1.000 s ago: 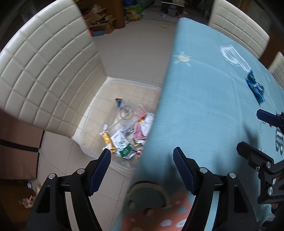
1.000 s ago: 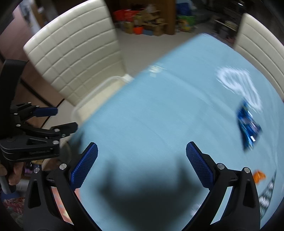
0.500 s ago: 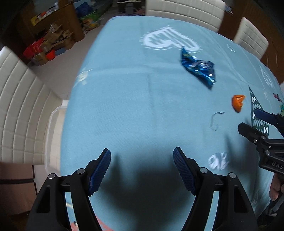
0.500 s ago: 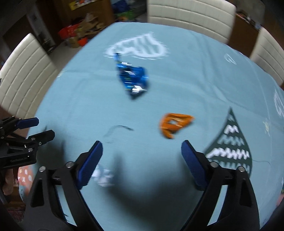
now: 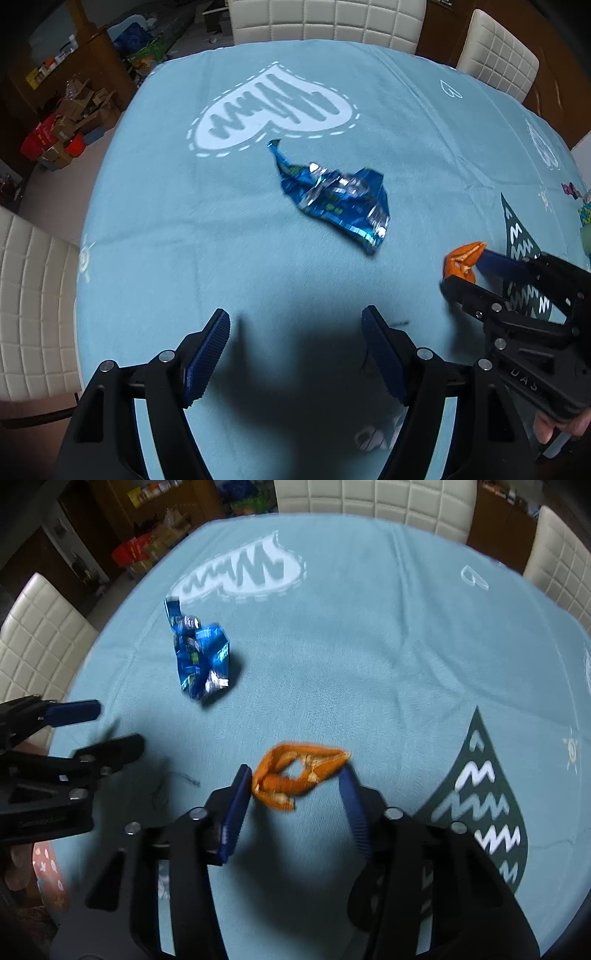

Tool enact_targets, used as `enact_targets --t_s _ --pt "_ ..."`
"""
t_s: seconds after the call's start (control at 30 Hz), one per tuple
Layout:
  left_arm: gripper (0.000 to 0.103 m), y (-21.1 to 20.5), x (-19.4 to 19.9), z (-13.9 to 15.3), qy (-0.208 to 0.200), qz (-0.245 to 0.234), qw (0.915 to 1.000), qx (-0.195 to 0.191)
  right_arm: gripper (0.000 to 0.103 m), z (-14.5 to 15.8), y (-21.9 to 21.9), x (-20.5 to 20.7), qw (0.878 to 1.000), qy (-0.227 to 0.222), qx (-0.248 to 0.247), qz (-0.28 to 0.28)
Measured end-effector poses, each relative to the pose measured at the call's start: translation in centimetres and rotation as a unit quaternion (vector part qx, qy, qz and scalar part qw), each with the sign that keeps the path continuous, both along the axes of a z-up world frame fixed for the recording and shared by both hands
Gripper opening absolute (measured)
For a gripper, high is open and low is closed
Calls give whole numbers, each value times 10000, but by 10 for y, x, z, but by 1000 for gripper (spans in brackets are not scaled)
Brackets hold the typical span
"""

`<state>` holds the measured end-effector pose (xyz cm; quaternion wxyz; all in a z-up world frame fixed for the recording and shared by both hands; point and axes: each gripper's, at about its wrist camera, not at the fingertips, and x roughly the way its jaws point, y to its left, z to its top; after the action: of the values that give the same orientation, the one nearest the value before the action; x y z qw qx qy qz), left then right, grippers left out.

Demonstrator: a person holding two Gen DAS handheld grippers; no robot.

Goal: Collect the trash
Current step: 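Grasp the blue foil wrapper with the left tool while the right tool grasps the orange plastic piece, then carry the blue wrapper and orange piece over the clear bin and open both tools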

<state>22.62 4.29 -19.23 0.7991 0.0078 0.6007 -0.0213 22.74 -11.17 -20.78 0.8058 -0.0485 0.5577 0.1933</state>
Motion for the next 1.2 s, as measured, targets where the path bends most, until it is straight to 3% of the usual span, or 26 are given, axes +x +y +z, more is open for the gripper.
enact_targets --t_s 0.13,0.3,0.4,0.5,0.57,0.67,1.2 --pt "72 -12 21 -5 69 -89 9999 -90 27 11 -2 6 9977 -563 -368 -4" --pt "72 -21 46 -11 118 -59 9997 -198 27 18 -8 16 9971 -695 -319 -33" --pt "72 -22 53 -10 -12 -11 10000 -74 27 19 -8 17 9968 -724 -341 -2" --pt "49 -23 55 -10 -44 -94 9999 56 27 19 -7 16 9970 -705 -332 35" --pt "23 -22 51 -8 -70 -145 9998 112 27 18 -5 15 9972 -670 -313 52" --pt "14 -16 42 -6 -10 -163 9999 1 27 18 -1 11 9978 -605 -247 87" --pt "10 29 -55 29 -250 178 9995 59 27 44 66 -56 9934 -555 -110 997"
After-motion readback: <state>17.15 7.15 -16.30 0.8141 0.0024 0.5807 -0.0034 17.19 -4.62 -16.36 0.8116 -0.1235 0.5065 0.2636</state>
